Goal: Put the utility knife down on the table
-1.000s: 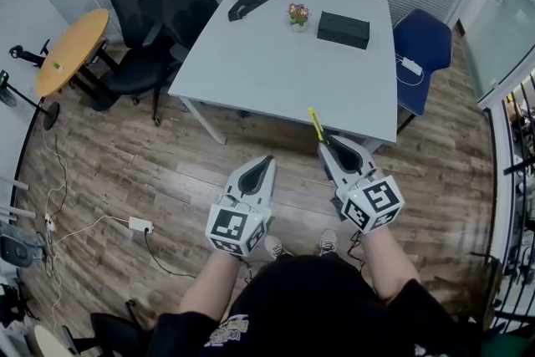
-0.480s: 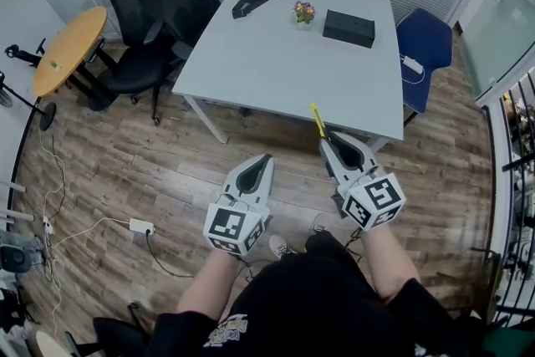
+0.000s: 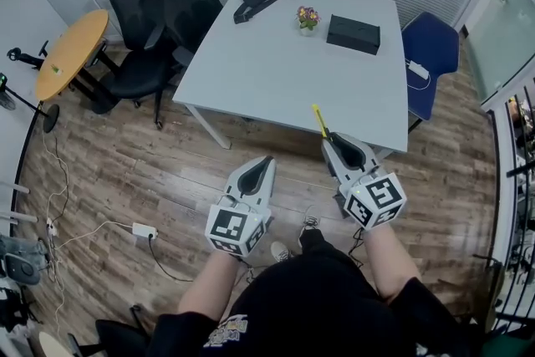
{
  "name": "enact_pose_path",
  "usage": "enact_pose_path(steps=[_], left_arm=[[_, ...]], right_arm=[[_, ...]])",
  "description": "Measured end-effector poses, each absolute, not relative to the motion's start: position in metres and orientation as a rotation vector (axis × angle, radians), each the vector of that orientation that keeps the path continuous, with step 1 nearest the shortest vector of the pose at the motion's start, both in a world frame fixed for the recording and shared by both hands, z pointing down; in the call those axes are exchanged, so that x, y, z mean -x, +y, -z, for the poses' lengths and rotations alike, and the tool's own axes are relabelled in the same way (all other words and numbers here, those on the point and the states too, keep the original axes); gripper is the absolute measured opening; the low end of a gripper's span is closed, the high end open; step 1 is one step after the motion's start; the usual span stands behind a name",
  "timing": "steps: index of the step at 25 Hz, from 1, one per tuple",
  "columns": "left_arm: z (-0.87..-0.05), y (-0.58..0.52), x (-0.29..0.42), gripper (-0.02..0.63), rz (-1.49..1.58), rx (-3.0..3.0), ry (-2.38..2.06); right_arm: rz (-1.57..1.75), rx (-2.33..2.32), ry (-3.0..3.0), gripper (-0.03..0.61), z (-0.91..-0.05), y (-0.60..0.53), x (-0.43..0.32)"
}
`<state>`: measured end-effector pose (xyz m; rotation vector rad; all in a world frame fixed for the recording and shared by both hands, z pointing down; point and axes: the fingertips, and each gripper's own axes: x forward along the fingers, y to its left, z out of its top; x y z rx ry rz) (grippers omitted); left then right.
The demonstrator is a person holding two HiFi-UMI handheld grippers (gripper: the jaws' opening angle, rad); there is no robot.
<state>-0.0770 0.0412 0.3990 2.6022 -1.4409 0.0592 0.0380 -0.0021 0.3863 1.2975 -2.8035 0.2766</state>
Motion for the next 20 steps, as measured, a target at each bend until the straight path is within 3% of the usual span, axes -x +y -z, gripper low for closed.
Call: enact_pose_path(steps=[20], left_arm=[[-0.407,-0.085,0.013,0.005,-0.078,-2.578,-1.472]], right_arm=[[-0.322,-1.298,-2.804,0.071,-0.403,-0.136,-0.108]])
